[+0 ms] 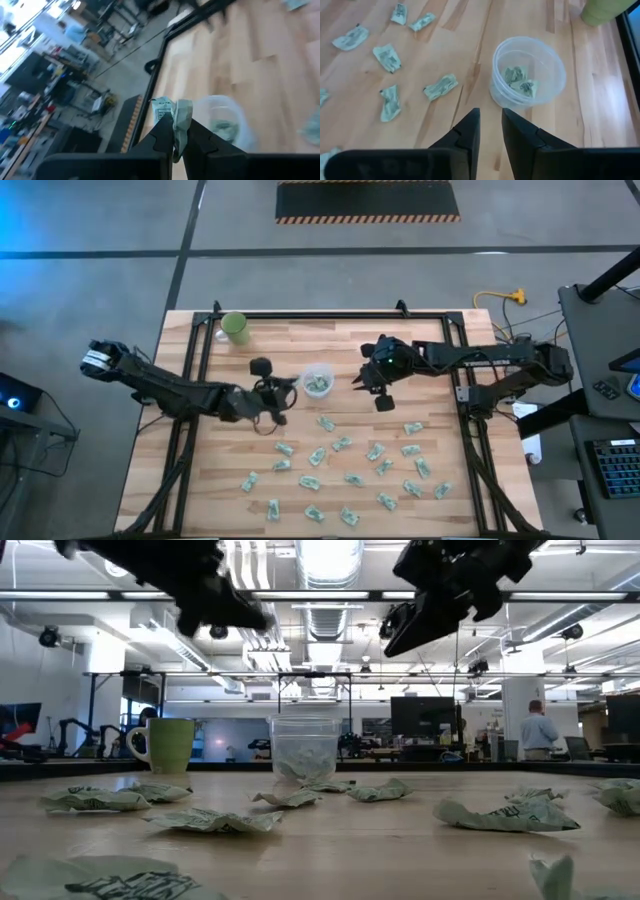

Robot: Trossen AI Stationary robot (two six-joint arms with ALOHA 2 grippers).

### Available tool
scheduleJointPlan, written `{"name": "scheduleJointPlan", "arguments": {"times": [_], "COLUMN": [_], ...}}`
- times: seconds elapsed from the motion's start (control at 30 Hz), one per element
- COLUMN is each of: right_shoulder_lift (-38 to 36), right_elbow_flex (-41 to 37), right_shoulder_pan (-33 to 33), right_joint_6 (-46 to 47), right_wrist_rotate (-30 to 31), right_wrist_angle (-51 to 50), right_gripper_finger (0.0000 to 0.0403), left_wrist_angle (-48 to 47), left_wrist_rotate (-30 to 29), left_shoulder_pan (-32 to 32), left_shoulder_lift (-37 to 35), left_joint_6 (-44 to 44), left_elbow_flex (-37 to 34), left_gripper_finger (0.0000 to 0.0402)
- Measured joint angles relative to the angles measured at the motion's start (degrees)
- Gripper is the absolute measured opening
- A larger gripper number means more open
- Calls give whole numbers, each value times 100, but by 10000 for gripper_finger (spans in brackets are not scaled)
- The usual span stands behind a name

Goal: Pick and place Stevia / Truvia into bins
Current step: Put the green stevia packet into the transparent container

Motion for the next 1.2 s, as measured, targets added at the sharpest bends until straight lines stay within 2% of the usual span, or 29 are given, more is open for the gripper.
{"name": "scheduleJointPlan", "arguments": {"times": [0.27, 0.57, 0.77, 0.9, 1.03, 1.2], "right_shoulder_lift": [-488, -654, -643, -645, -643, -643], "right_elbow_flex": [-39, -78, -198, -311, -393, -427], "right_shoulder_pan": [0, 0, 0, 0, 0, 0], "right_joint_6": [126, 270, 274, 273, 273, 276], "right_wrist_rotate": [-2, -2, -2, -2, -2, -2], "right_wrist_angle": [-349, -477, -482, -467, -458, -469], "right_gripper_finger": [68, 68, 68, 68, 68, 68], "left_wrist_angle": [493, 587, 541, 379, 378, 424], "left_wrist_rotate": [144, 1570, 1764, 2254, 2322, 2265], "left_shoulder_pan": [797, 1360, 1476, 1522, 1547, 1549], "left_shoulder_lift": [884, 1518, 1676, 1681, 1668, 1657], "left_joint_6": [28, 59, 64, 8, 5, 10], "left_elbow_flex": [122, 463, 563, 610, 617, 645], "left_gripper_finger": [8, 8, 9, 11, 38, 93]}}
